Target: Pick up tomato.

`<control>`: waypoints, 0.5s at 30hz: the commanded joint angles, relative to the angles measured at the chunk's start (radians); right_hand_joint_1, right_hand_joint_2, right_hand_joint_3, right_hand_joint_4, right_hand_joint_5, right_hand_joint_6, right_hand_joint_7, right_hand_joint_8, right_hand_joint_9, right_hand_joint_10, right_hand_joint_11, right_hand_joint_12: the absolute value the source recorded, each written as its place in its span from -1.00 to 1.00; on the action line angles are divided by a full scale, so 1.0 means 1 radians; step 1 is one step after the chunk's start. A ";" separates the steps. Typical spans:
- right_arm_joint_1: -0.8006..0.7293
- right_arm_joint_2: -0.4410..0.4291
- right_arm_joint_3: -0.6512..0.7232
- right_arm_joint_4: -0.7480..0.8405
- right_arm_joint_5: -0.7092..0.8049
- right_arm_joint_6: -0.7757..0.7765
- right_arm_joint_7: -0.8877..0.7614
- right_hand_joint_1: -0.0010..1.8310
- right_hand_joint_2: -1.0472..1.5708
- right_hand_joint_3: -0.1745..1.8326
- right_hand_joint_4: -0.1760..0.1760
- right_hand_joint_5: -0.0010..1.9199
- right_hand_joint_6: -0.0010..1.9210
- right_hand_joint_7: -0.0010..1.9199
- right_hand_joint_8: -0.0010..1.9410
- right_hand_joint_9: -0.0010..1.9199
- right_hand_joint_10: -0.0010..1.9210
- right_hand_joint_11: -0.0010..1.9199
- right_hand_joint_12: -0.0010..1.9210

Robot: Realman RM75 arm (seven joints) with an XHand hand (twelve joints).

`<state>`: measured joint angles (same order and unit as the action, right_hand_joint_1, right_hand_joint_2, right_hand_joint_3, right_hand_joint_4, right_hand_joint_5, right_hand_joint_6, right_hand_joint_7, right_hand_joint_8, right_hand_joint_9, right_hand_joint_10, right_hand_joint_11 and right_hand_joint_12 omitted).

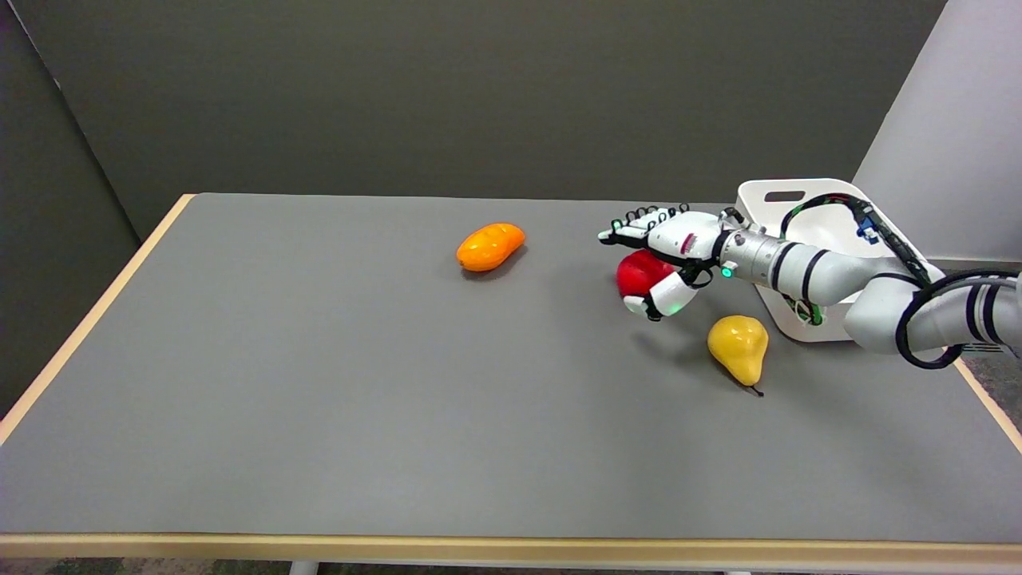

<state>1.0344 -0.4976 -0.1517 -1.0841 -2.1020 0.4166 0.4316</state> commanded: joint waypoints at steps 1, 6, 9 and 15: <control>-0.010 -0.004 -0.016 0.044 -0.002 -0.004 -0.015 -0.56 0.24 0.17 0.45 -0.92 -0.74 -0.90 -0.84 -0.95 -0.49 -0.96 -0.01; -0.010 -0.003 -0.016 0.051 -0.002 0.030 -0.009 -0.39 0.29 0.15 0.43 -0.92 -0.69 -0.87 -0.74 -0.85 -0.45 -0.92 0.14; -0.010 -0.005 -0.016 0.052 0.000 0.052 -0.007 -0.15 0.35 0.15 0.44 -0.80 -0.55 -0.64 -0.59 -0.64 -0.22 -0.75 0.33; -0.010 -0.005 -0.018 0.048 0.001 0.075 -0.014 0.05 0.44 0.07 0.51 -0.71 0.02 -0.41 -0.17 -0.41 0.13 -0.48 0.52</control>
<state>1.0274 -0.5006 -0.1630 -1.0487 -2.1027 0.4361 0.4238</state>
